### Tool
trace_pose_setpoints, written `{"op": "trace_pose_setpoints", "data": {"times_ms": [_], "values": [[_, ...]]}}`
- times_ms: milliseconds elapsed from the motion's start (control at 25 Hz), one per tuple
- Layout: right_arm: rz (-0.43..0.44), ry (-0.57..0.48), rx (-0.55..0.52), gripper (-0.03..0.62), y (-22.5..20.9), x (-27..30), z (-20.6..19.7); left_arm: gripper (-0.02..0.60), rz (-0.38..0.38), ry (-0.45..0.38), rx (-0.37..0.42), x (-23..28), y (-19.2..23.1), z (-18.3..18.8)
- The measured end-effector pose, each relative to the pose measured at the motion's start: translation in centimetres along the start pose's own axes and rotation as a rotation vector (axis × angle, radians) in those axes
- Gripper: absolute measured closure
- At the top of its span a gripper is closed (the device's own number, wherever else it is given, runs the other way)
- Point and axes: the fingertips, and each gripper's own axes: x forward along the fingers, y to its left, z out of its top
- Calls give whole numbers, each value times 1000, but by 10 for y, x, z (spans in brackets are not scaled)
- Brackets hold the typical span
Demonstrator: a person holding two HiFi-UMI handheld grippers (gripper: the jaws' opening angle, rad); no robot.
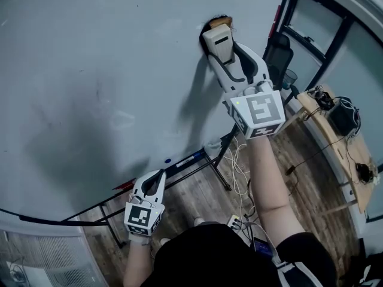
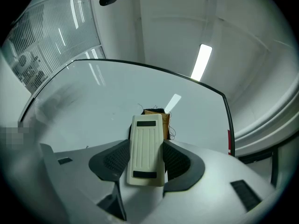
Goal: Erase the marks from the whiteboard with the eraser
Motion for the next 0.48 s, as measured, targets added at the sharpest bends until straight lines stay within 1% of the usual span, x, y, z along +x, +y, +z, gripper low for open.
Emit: {"op": "trace_pose_setpoints", "data": {"times_ms": [120,240,320,480], "values": [[-10,-35,-8,352,-3,4,20,563,2,-2,0,-3,0,1],[14,-75,-37,352,13,10,47,563,11,-4,-2,-9,3,2],[49,-114,-64,352,38,16,66,563,20,-9,-5,-18,10,0],[113,-183,-128,352,109,21,88,563,38,-7,-14,-44,25,-14]]}}
